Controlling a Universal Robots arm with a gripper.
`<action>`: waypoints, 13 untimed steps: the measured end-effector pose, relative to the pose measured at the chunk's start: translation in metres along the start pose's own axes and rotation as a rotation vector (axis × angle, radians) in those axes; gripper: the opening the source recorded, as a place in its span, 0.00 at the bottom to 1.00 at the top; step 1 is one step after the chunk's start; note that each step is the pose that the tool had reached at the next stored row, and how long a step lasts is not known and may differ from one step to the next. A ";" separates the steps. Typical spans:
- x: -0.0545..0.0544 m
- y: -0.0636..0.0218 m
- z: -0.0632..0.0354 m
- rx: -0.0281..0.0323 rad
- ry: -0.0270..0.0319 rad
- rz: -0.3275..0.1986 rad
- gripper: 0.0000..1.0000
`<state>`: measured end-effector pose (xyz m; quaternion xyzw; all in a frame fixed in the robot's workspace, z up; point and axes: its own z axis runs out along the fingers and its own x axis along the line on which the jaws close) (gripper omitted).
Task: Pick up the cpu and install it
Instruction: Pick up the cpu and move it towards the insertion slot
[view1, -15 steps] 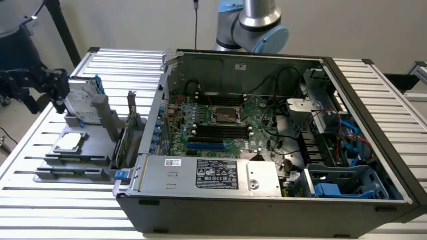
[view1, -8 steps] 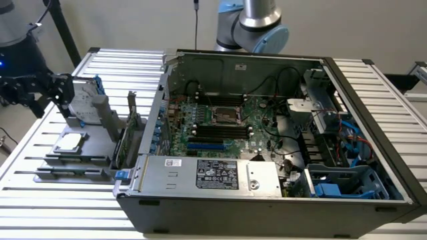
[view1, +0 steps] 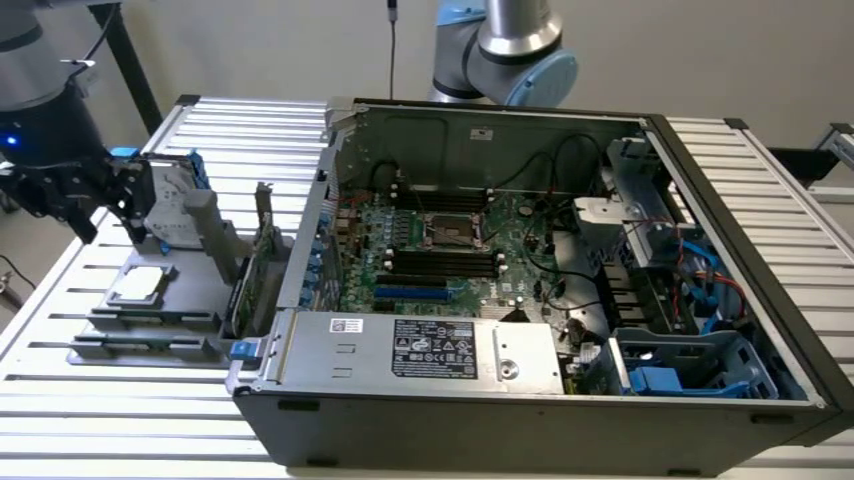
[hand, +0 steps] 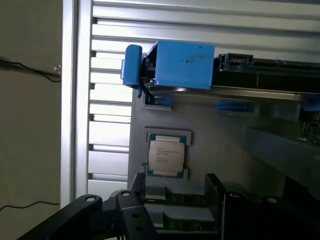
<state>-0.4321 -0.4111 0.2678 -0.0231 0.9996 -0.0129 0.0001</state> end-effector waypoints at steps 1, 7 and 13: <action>0.000 0.0004 0.0018 0.0000 0.0002 0.009 0.60; 0.003 0.0021 0.0127 0.0016 0.0014 0.048 0.60; 0.006 0.0026 0.0237 0.0016 0.0019 0.071 0.60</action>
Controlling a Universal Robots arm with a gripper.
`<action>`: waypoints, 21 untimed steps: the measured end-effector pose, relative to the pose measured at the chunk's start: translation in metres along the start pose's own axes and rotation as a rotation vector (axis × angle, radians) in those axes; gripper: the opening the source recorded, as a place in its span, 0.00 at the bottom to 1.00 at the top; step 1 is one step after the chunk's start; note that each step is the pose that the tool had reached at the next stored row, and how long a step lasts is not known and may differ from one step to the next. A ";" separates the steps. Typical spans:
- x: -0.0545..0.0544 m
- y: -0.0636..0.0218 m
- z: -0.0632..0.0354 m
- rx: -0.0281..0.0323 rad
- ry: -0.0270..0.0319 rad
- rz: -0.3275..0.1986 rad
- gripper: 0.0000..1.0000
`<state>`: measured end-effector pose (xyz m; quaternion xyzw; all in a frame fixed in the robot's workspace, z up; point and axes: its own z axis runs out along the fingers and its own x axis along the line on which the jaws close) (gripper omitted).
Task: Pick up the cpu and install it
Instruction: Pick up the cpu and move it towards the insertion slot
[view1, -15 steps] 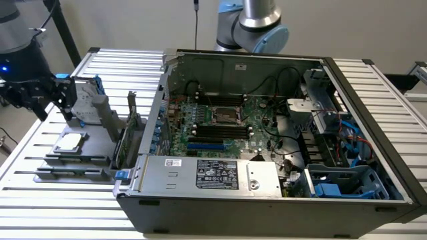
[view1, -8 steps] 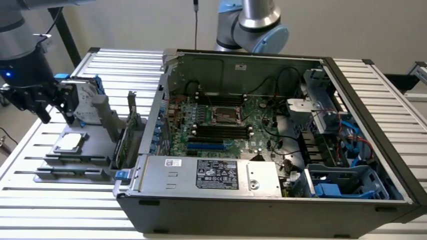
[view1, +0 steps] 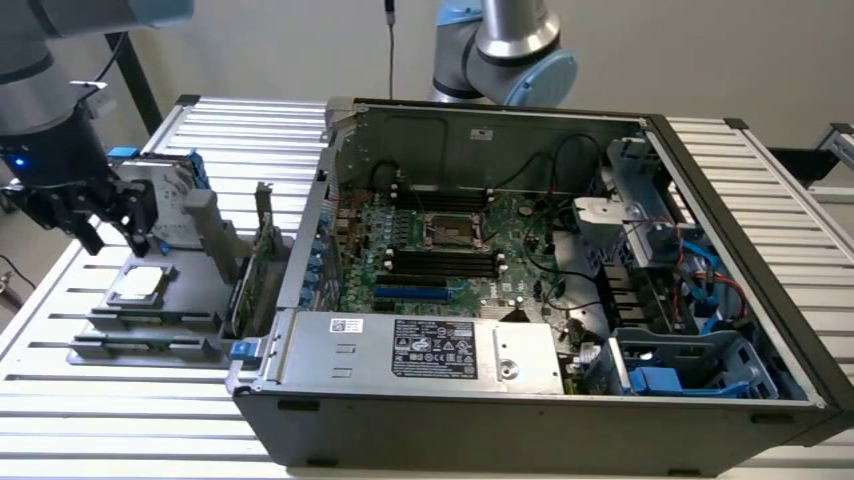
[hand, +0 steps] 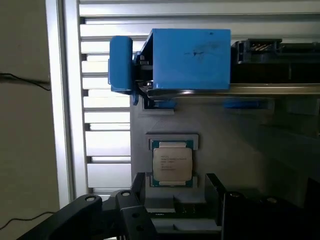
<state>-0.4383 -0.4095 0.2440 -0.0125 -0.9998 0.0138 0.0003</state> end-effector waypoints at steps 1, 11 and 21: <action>0.000 0.0000 0.0018 0.0000 0.0001 0.004 0.60; 0.000 0.0002 0.0199 0.0000 0.0004 0.018 0.60; -0.003 -0.0043 0.0355 -0.0081 0.0023 0.018 0.60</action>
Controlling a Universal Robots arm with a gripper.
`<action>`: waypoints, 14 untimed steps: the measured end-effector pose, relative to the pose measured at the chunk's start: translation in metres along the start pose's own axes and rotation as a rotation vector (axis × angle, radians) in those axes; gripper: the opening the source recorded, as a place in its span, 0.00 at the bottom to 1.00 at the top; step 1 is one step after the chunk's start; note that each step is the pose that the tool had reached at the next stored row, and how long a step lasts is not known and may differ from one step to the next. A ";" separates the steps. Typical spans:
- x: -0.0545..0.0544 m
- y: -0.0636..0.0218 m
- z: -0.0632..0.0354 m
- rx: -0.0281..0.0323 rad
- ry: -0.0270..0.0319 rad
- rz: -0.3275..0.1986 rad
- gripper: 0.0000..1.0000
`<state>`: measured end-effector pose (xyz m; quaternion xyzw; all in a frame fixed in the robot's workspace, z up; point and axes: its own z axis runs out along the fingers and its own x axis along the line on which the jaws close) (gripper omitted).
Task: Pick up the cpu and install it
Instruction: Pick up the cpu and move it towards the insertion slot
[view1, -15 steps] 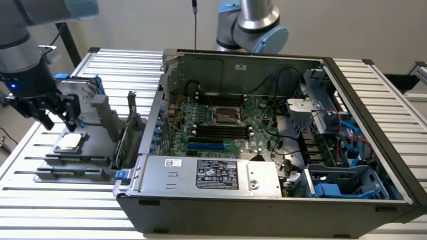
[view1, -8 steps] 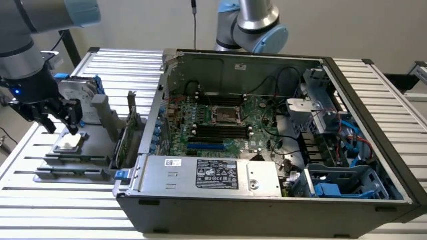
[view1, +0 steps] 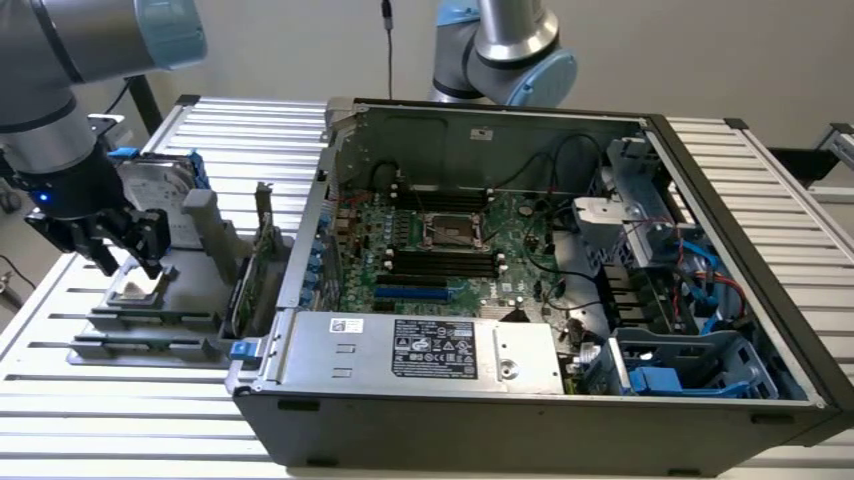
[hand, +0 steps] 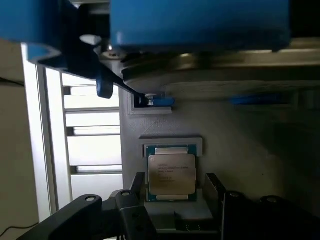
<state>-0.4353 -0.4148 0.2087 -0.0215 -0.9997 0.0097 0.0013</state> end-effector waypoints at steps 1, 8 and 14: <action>0.000 0.0000 0.0000 -0.0001 0.0001 0.000 0.60; 0.000 -0.0003 0.0023 -0.0004 -0.0002 -0.010 0.60; 0.000 -0.0018 0.0044 -0.0003 -0.0008 -0.047 0.60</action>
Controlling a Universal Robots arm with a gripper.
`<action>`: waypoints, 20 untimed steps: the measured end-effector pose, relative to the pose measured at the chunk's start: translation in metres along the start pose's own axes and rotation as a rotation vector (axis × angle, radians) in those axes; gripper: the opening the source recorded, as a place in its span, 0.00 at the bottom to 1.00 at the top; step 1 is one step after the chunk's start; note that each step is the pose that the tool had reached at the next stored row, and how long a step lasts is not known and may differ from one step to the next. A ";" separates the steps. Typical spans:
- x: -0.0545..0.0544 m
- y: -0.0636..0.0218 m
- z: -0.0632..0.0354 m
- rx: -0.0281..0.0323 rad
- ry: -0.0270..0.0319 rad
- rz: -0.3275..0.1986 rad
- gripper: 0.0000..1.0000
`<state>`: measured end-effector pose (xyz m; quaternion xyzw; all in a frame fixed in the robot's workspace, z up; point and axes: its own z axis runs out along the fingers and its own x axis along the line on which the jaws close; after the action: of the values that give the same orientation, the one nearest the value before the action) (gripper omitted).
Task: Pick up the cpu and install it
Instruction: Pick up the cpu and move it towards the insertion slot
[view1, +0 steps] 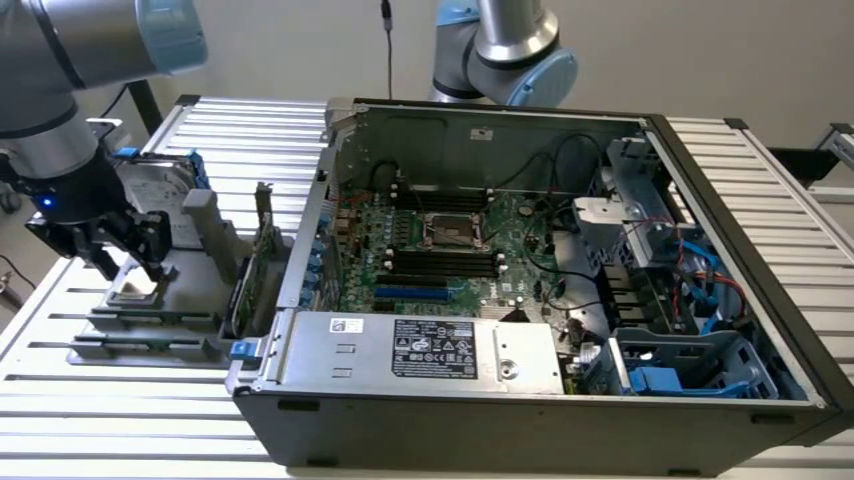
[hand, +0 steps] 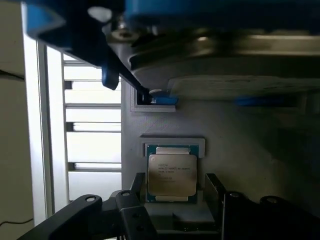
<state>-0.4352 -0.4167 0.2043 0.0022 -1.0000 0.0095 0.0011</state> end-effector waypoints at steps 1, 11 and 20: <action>0.000 -0.0005 0.0001 -0.0002 0.0000 -0.002 0.60; 0.000 -0.0031 0.0041 -0.0101 -0.0001 -0.003 0.60; -0.001 -0.0034 0.0073 -0.0153 0.0000 -0.003 0.60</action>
<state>-0.4345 -0.4202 0.1971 0.0036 -1.0000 0.0019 0.0011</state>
